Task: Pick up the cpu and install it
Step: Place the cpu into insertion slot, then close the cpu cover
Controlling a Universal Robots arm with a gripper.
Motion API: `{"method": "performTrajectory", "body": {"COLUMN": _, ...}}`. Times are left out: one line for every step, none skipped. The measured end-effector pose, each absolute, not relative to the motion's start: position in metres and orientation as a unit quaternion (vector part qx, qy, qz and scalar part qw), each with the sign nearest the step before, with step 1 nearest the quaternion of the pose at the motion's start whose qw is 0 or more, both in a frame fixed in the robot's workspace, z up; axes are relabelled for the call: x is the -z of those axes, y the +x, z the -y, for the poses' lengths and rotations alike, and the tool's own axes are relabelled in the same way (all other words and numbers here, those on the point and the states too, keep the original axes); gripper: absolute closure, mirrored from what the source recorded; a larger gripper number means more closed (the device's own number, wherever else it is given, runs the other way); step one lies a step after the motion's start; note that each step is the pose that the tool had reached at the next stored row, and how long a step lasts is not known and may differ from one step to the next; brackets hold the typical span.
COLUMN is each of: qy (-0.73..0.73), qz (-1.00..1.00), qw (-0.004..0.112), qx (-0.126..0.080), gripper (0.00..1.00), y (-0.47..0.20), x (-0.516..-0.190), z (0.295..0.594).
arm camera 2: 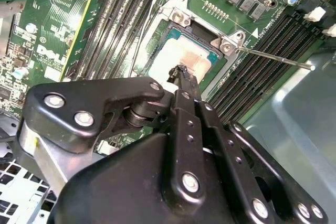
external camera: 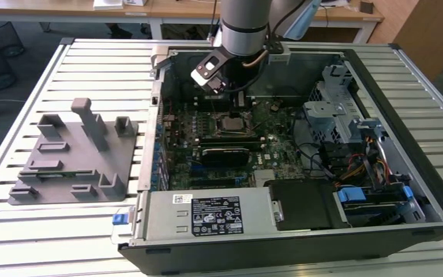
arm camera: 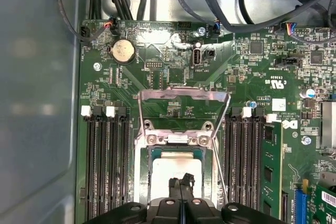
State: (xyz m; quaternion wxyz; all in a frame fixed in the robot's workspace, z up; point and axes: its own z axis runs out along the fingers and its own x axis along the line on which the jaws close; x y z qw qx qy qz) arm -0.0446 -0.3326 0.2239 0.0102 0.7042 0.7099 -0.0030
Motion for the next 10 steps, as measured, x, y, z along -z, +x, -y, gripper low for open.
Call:
{"method": "performTrajectory", "body": {"qy": 0.704, "qz": -0.710, "qw": 0.010, "qx": 0.003, "gripper": 0.88, "y": -0.0446, "x": -0.2247, "z": 0.3326}}
{"method": "performTrajectory", "body": {"qy": 0.704, "qz": -0.710, "qw": 0.010, "qx": 0.003, "gripper": 0.88, "y": -0.0446, "x": -0.2253, "z": 0.3326}}
{"method": "performTrajectory", "body": {"qy": 0.704, "qz": -0.710, "qw": 0.010, "qx": 0.003, "gripper": 0.88, "y": -0.0446, "x": -0.2258, "z": 0.3326}}
{"method": "performTrajectory", "body": {"qy": 0.704, "qz": -0.710, "qw": 0.010, "qx": 0.003, "gripper": 0.88, "y": -0.0446, "x": -0.2264, "z": 0.3326}}
{"method": "performTrajectory", "body": {"qy": 0.704, "qz": -0.710, "qw": 0.010, "qx": 0.003, "gripper": 0.88, "y": -0.0446, "x": -0.2270, "z": 0.3326}}
{"method": "performTrajectory", "body": {"qy": 0.704, "qz": -0.710, "qw": 0.010, "qx": 0.003, "gripper": 0.88, "y": -0.0446, "x": -0.2278, "z": 0.3326}}
{"method": "performTrajectory", "body": {"qy": 0.704, "qz": -0.710, "qw": 0.010, "qx": 0.003, "gripper": 0.88, "y": -0.0446, "x": -0.2285, "z": 0.3326}}
{"method": "performTrajectory", "body": {"qy": 0.704, "qz": -0.710, "qw": 0.010, "qx": 0.003, "gripper": 0.88, "y": -0.0446, "x": -0.2293, "z": 0.3326}}
{"method": "performTrajectory", "body": {"qy": 0.704, "qz": -0.710, "qw": 0.010, "qx": 0.003, "gripper": 0.88, "y": -0.0446, "x": -0.2301, "z": 0.3326}}
{"method": "performTrajectory", "body": {"qy": 0.704, "qz": -0.710, "qw": 0.010, "qx": 0.003, "gripper": 0.88, "y": -0.0446, "x": -0.2308, "z": 0.3326}}
